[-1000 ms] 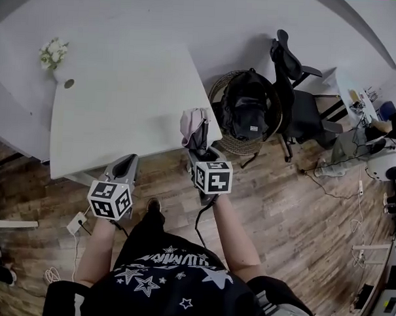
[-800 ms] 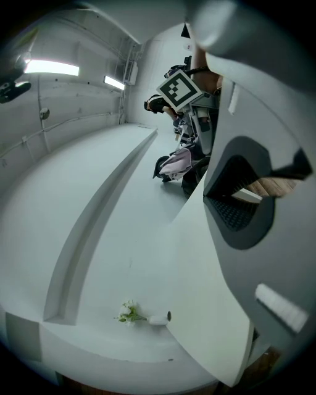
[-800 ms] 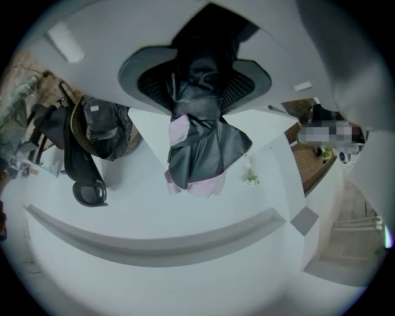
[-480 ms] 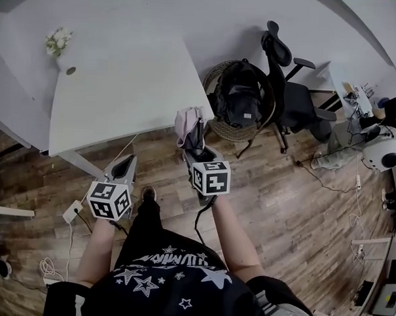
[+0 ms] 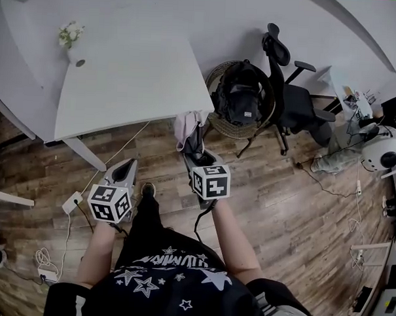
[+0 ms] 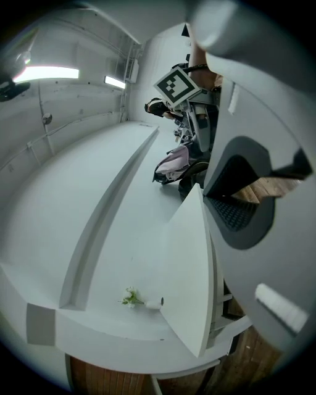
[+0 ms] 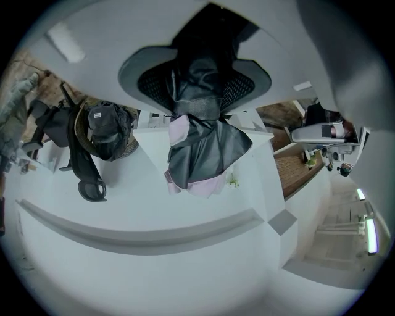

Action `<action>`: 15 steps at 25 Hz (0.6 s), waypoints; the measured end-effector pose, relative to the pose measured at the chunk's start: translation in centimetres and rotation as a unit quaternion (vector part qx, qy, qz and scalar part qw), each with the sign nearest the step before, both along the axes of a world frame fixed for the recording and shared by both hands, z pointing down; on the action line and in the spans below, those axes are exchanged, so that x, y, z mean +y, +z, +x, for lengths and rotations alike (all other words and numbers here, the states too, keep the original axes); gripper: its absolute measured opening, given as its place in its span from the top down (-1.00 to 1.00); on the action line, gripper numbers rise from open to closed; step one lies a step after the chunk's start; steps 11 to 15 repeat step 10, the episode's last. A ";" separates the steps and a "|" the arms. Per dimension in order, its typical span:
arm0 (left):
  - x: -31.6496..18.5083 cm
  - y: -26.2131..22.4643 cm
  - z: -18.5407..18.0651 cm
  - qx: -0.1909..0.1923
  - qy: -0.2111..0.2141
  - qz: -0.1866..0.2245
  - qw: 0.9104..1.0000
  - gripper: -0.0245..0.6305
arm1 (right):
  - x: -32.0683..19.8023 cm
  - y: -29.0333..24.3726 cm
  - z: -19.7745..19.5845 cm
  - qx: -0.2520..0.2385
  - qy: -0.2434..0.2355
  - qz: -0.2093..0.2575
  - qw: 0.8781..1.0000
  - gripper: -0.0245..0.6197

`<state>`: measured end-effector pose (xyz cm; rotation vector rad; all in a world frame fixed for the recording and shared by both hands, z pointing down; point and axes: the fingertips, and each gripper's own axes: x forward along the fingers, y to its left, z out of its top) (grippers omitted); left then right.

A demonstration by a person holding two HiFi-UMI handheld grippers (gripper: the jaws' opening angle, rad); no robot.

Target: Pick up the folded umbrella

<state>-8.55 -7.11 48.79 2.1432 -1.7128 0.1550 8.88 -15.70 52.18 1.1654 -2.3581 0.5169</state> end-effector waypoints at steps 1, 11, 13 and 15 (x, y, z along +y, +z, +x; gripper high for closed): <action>0.4 -0.1 0.2 -0.001 0.000 0.001 1.000 0.92 | 0.3 0.0 0.2 -0.002 0.000 0.000 1.000 0.19; 2.8 -0.6 0.8 -0.003 -0.001 0.007 1.000 0.92 | 2.7 0.5 1.6 -0.008 0.015 -0.009 1.000 0.19; 2.8 -0.6 0.8 -0.003 -0.001 0.007 1.000 0.92 | 2.7 0.5 1.6 -0.008 0.015 -0.009 1.000 0.19; 2.8 -0.6 0.8 -0.003 -0.001 0.007 1.000 0.92 | 2.7 0.5 1.6 -0.008 0.015 -0.009 1.000 0.19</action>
